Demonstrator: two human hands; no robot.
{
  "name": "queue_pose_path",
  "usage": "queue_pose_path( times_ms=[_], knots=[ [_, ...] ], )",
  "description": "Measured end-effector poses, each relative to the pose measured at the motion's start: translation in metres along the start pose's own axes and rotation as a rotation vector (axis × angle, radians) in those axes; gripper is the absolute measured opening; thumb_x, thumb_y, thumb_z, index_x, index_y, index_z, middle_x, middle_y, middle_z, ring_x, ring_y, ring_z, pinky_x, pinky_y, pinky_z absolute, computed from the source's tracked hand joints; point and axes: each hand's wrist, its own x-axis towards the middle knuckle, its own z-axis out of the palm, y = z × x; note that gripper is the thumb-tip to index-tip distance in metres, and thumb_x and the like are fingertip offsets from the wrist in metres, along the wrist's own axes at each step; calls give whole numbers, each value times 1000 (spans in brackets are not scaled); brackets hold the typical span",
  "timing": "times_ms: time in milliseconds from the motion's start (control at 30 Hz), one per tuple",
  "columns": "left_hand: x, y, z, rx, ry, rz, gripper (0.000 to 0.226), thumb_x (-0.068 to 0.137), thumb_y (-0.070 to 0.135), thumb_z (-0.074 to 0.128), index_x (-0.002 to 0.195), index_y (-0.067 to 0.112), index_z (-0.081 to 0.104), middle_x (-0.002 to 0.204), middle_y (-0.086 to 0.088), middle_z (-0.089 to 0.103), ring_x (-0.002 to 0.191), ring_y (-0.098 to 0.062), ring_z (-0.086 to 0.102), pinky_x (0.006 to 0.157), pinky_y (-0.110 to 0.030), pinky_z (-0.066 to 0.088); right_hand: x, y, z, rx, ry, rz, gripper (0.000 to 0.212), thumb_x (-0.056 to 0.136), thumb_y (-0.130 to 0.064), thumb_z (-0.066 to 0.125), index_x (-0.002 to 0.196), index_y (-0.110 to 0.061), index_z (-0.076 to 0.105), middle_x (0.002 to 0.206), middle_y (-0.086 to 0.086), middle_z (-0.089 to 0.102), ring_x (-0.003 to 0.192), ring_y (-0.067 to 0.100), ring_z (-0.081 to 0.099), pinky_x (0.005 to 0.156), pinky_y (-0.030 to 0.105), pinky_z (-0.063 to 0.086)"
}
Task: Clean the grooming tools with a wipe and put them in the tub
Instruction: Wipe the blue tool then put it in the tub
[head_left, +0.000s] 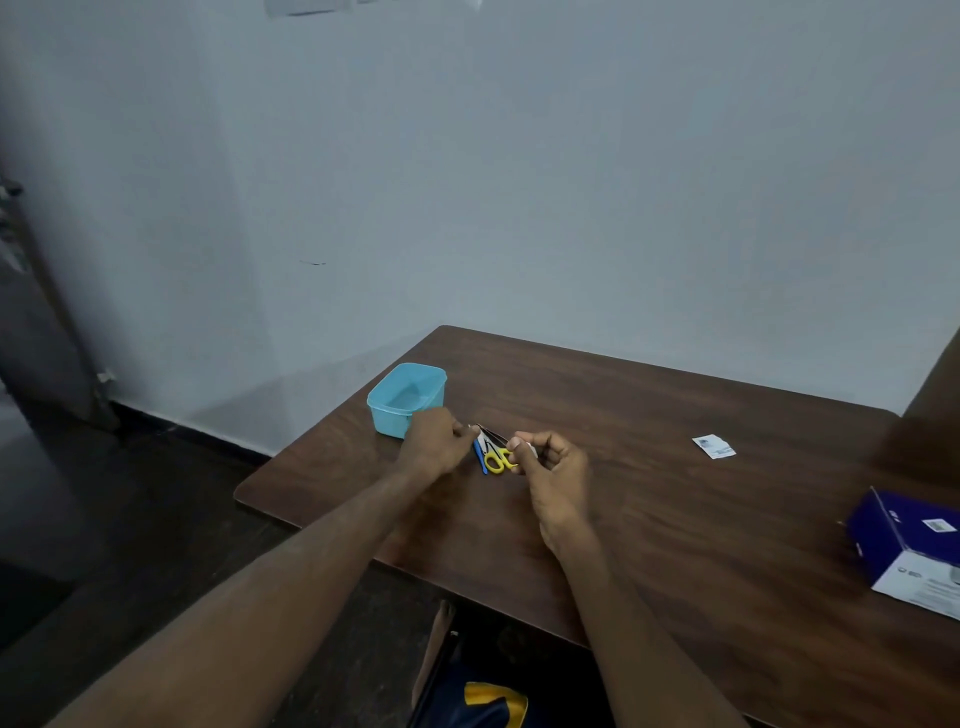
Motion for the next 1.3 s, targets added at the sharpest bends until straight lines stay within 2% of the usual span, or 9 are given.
queue_pose_path(
  times_ms=[233,400,533,667,800,933,1067,1233,1300],
  knots=[
    [-3,3,2,-49,-33,-49,28,91,34,84,87,7,82,84,-9,78,81,-20,72,76,-37,58,0,0,-1,-2,-6,7,3,93,-11,81,94,-14,80,83,7,80,72,14,71,77,42,60],
    [-4,-2,-4,-75,-38,-63,13,94,18,79,86,9,85,83,-7,80,73,-10,70,72,-28,56,0,0,-1,-6,-2,10,2,93,-13,82,94,-14,81,86,6,81,72,14,72,78,44,61],
    [-9,1,-4,25,2,-69,25,90,33,85,85,8,80,76,-6,75,76,-15,70,67,-30,55,-1,-1,0,7,3,14,4,93,-9,81,93,-13,80,86,6,81,71,12,72,76,40,61],
    [-15,10,-4,119,28,-57,13,93,19,80,92,10,71,87,-5,69,84,-18,68,74,-34,60,-1,-2,0,17,25,24,5,92,-10,80,95,-14,81,87,6,81,72,14,72,80,42,62],
    [-17,11,-5,181,39,-62,22,96,12,71,79,14,56,88,-9,66,83,-23,65,63,-34,52,0,-1,0,48,67,43,9,92,-9,80,100,-13,81,85,5,81,71,14,73,79,35,61],
    [-21,7,-5,165,62,-42,18,99,14,67,83,8,66,84,-10,66,82,-27,67,63,-34,47,0,-1,1,76,92,50,9,94,-8,78,102,-12,81,84,5,81,71,12,73,78,30,60],
    [-26,6,-5,81,144,52,29,102,15,62,76,5,70,69,-3,63,79,-26,69,66,-38,50,2,0,2,81,98,50,11,97,-7,73,103,-11,81,88,5,82,74,13,74,81,34,60],
    [-36,32,11,-178,179,137,12,105,23,64,96,18,72,88,10,72,71,-1,64,63,-15,45,1,0,-2,79,166,3,13,96,-13,76,102,-23,83,98,-6,83,76,11,72,79,32,59],
    [-34,45,24,-281,160,167,13,105,21,64,97,16,73,90,9,76,74,-2,68,67,-19,52,2,-5,-8,166,220,-16,17,97,-8,75,102,-22,83,102,-4,83,78,12,70,72,26,58]
  ],
)
